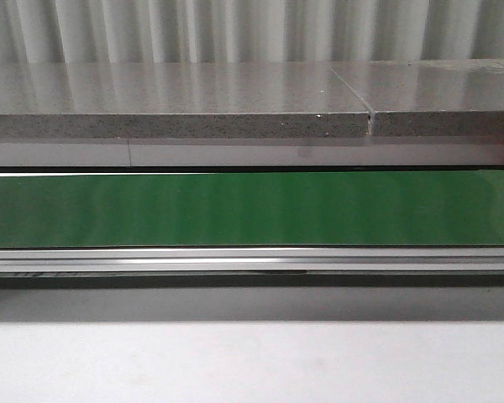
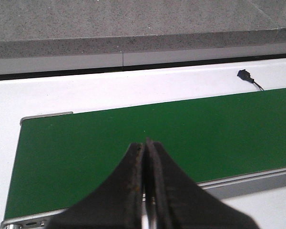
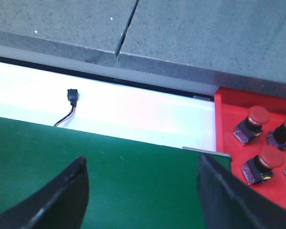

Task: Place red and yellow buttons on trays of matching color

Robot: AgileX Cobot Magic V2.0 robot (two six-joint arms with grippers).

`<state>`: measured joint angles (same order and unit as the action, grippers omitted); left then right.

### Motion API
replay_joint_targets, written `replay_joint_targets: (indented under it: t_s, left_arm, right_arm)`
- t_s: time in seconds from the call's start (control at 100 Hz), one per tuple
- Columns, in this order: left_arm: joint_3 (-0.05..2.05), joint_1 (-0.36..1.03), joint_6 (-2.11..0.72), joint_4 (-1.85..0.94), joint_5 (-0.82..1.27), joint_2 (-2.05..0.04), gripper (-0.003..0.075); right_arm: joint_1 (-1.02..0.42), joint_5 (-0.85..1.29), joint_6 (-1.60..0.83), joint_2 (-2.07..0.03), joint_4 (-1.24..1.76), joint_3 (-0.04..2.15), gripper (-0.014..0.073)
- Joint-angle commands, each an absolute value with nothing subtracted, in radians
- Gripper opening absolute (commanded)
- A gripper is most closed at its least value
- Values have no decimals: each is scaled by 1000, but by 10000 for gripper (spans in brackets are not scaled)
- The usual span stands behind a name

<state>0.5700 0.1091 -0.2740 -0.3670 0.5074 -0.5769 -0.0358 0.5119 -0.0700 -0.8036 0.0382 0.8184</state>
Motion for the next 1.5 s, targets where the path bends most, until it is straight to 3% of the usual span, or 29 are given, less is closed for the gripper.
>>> replay_joint_targets:
  t_s: [0.0, 0.45, 1.22, 1.49]
  left_arm:
    - [598, 117, -274, -389, 448, -578, -20]
    - [598, 117, -274, -389, 448, -578, -20]
    - [598, 117, -274, -389, 448, -578, -20]
    - [598, 117, -274, -389, 448, -578, -20]
  right_arm:
    - [-38, 470, -95, -744, 24, 841, 435]
    - [-38, 510, -99, -398, 24, 632, -71]
    - [-38, 577, -99, -318, 24, 599, -68]
    - [-38, 495, -99, -308, 0, 528, -68]
